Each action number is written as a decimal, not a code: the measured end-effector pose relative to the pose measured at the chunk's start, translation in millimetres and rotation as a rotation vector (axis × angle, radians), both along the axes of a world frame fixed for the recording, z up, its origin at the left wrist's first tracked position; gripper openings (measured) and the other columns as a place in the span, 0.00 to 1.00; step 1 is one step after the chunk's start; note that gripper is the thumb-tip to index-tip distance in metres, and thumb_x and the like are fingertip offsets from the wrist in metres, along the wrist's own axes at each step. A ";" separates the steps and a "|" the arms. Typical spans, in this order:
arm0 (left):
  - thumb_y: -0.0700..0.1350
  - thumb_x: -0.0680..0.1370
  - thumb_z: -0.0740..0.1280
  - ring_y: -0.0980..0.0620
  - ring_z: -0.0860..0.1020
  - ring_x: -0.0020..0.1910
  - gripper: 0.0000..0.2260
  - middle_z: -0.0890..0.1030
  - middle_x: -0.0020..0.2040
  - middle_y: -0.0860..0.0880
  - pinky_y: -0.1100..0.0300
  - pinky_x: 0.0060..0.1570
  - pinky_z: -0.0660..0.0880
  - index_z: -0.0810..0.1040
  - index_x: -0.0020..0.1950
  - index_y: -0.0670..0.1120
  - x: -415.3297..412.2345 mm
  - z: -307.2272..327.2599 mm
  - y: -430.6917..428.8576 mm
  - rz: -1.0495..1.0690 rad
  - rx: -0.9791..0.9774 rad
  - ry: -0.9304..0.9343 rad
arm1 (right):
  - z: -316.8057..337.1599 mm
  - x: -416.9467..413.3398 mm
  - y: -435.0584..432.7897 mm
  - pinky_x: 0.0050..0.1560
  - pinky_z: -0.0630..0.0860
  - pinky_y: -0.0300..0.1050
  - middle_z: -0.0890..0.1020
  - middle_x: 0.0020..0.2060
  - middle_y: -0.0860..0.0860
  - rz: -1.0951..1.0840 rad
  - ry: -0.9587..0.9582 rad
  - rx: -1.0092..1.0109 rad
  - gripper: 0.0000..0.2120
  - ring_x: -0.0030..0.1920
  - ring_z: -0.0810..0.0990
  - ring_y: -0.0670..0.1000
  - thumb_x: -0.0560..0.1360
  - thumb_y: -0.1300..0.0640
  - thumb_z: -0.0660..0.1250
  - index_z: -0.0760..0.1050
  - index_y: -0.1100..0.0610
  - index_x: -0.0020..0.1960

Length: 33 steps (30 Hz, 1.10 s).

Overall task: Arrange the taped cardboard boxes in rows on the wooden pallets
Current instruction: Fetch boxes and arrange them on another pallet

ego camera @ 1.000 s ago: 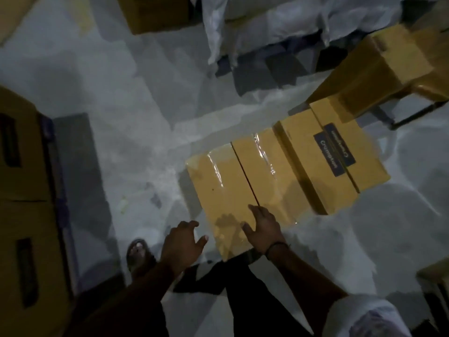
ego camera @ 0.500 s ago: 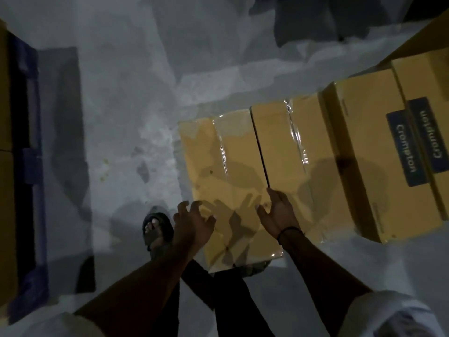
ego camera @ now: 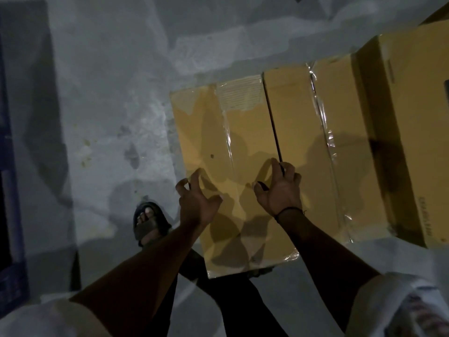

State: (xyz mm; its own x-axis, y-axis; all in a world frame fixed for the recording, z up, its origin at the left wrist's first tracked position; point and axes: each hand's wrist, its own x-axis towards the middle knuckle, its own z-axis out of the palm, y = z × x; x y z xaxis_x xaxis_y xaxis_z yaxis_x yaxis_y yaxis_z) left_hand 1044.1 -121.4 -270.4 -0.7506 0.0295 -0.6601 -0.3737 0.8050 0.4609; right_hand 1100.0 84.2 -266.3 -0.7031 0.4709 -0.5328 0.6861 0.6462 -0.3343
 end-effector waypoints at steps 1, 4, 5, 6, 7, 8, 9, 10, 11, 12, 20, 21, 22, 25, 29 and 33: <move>0.56 0.70 0.80 0.35 0.74 0.66 0.43 0.55 0.77 0.47 0.47 0.60 0.79 0.60 0.80 0.57 -1.7 -2.6 -1.8 -0.001 0.009 -0.017 | -0.5 -0.8 -1.5 0.61 0.71 0.60 0.64 0.72 0.62 0.007 0.004 0.012 0.41 0.66 0.65 0.67 0.73 0.46 0.73 0.61 0.58 0.79; 0.58 0.69 0.80 0.34 0.73 0.68 0.47 0.54 0.76 0.49 0.40 0.62 0.78 0.56 0.80 0.62 -7.5 -8.0 -7.9 -0.025 0.034 -0.067 | 1.8 -2.1 -5.7 0.62 0.69 0.59 0.61 0.73 0.61 0.029 -0.030 0.027 0.42 0.66 0.63 0.66 0.73 0.44 0.73 0.58 0.54 0.80; 0.58 0.69 0.80 0.33 0.73 0.67 0.47 0.54 0.75 0.50 0.40 0.62 0.78 0.55 0.81 0.62 -8.8 -8.7 -9.1 -0.049 0.031 -0.080 | 2.5 -2.5 -5.4 0.63 0.69 0.59 0.60 0.74 0.60 0.036 -0.051 0.028 0.43 0.67 0.62 0.66 0.73 0.42 0.73 0.57 0.52 0.81; 0.59 0.69 0.80 0.33 0.73 0.67 0.48 0.55 0.74 0.49 0.40 0.63 0.77 0.54 0.81 0.63 -10.6 -9.2 -11.5 -0.066 0.031 -0.088 | 3.1 -4.7 -5.5 0.64 0.68 0.59 0.59 0.74 0.59 0.037 -0.068 0.024 0.43 0.68 0.62 0.65 0.72 0.41 0.73 0.57 0.50 0.81; 0.59 0.69 0.80 0.33 0.74 0.66 0.48 0.55 0.74 0.49 0.41 0.63 0.77 0.54 0.80 0.64 -11.1 -9.5 -12.4 -0.074 0.035 -0.097 | 3.5 -6.6 -3.6 0.65 0.68 0.60 0.59 0.74 0.58 0.015 -0.082 0.008 0.43 0.69 0.61 0.65 0.72 0.39 0.73 0.58 0.49 0.80; 0.59 0.68 0.80 0.34 0.74 0.66 0.48 0.55 0.74 0.49 0.41 0.63 0.77 0.54 0.80 0.65 -11.8 -9.9 -13.3 -0.076 0.044 -0.102 | 4.5 -10.3 -1.3 0.66 0.67 0.60 0.59 0.73 0.56 -0.032 -0.093 -0.020 0.43 0.69 0.61 0.65 0.71 0.38 0.73 0.60 0.47 0.79; 0.60 0.69 0.80 0.34 0.74 0.65 0.47 0.55 0.74 0.49 0.41 0.63 0.77 0.54 0.80 0.65 -13.4 -9.2 -14.6 -0.073 0.054 -0.102 | 5.1 -16.3 0.7 0.66 0.67 0.60 0.59 0.72 0.55 -0.091 -0.104 -0.056 0.42 0.68 0.62 0.64 0.70 0.36 0.74 0.62 0.46 0.78; 0.60 0.69 0.80 0.35 0.74 0.65 0.47 0.55 0.74 0.49 0.42 0.64 0.77 0.54 0.80 0.65 -15.6 -8.2 -15.8 -0.064 0.062 -0.098 | 5.0 -23.3 2.0 0.66 0.67 0.59 0.60 0.71 0.54 -0.147 -0.111 -0.094 0.41 0.68 0.63 0.63 0.69 0.35 0.74 0.63 0.45 0.77; 0.60 0.69 0.79 0.36 0.74 0.66 0.46 0.55 0.74 0.49 0.42 0.64 0.76 0.55 0.80 0.65 -17.8 -6.1 -17.4 -0.045 0.066 -0.099 | 5.3 -29.2 1.7 0.67 0.68 0.59 0.60 0.70 0.54 -0.183 -0.109 -0.132 0.41 0.68 0.64 0.62 0.68 0.34 0.75 0.65 0.44 0.76; 0.60 0.70 0.79 0.36 0.74 0.67 0.46 0.55 0.74 0.49 0.43 0.65 0.76 0.55 0.80 0.64 -20.4 -3.0 -19.2 -0.027 0.066 -0.096 | 6.1 -33.8 0.6 0.67 0.69 0.59 0.60 0.70 0.54 -0.200 -0.092 -0.172 0.40 0.68 0.65 0.62 0.67 0.33 0.76 0.66 0.43 0.74; 0.66 0.68 0.77 0.35 0.69 0.69 0.44 0.61 0.73 0.47 0.37 0.59 0.78 0.61 0.79 0.63 -40.6 86.4 -84.5 -0.077 -0.043 0.210 | 88.8 -55.4 -50.8 0.72 0.68 0.55 0.57 0.78 0.49 -0.093 0.080 -0.288 0.45 0.75 0.61 0.58 0.69 0.37 0.77 0.59 0.41 0.80; 0.68 0.67 0.77 0.36 0.68 0.70 0.44 0.61 0.73 0.48 0.37 0.60 0.78 0.62 0.79 0.63 -45.5 106.3 -89.6 -0.083 -0.058 0.221 | 109.0 -60.8 -61.7 0.73 0.66 0.56 0.54 0.80 0.48 -0.074 0.076 -0.263 0.46 0.76 0.60 0.59 0.69 0.36 0.76 0.57 0.40 0.80; 0.70 0.67 0.76 0.35 0.66 0.70 0.44 0.60 0.74 0.49 0.37 0.61 0.77 0.62 0.79 0.63 -52.1 129.1 -94.8 -0.090 -0.075 0.241 | 131.7 -68.9 -72.0 0.73 0.64 0.57 0.51 0.81 0.47 -0.049 0.078 -0.232 0.46 0.76 0.58 0.60 0.69 0.34 0.74 0.56 0.39 0.80; 0.75 0.65 0.72 0.37 0.63 0.71 0.44 0.58 0.74 0.49 0.39 0.66 0.73 0.65 0.77 0.62 -76.3 204.0 -117.5 -0.070 -0.101 0.329 | 206.3 -94.8 -103.4 0.74 0.60 0.60 0.46 0.82 0.44 0.149 0.110 -0.065 0.44 0.75 0.59 0.63 0.70 0.27 0.67 0.55 0.38 0.80; 0.75 0.63 0.74 0.40 0.59 0.74 0.43 0.56 0.74 0.52 0.40 0.69 0.70 0.64 0.75 0.65 -110.0 316.3 -156.8 0.034 -0.062 0.313 | 310.2 -136.0 -147.5 0.67 0.65 0.60 0.55 0.81 0.43 0.286 0.282 0.070 0.40 0.68 0.65 0.65 0.69 0.24 0.60 0.65 0.39 0.77; 0.78 0.60 0.73 0.40 0.61 0.74 0.47 0.58 0.75 0.48 0.41 0.68 0.69 0.62 0.75 0.67 -129.4 414.9 -200.1 0.106 -0.054 0.364 | 413.1 -179.8 -192.9 0.62 0.67 0.57 0.61 0.79 0.42 0.427 0.373 0.196 0.36 0.62 0.68 0.61 0.69 0.24 0.58 0.72 0.39 0.72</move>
State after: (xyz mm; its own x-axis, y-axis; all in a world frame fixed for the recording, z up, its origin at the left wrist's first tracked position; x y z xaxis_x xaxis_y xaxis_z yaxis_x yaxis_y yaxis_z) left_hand 914.8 -321.6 144.5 -0.9333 -0.0883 -0.3481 -0.2756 0.7974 0.5368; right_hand 920.2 -108.6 146.9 -0.9747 0.1702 -0.1452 0.2115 0.9127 -0.3495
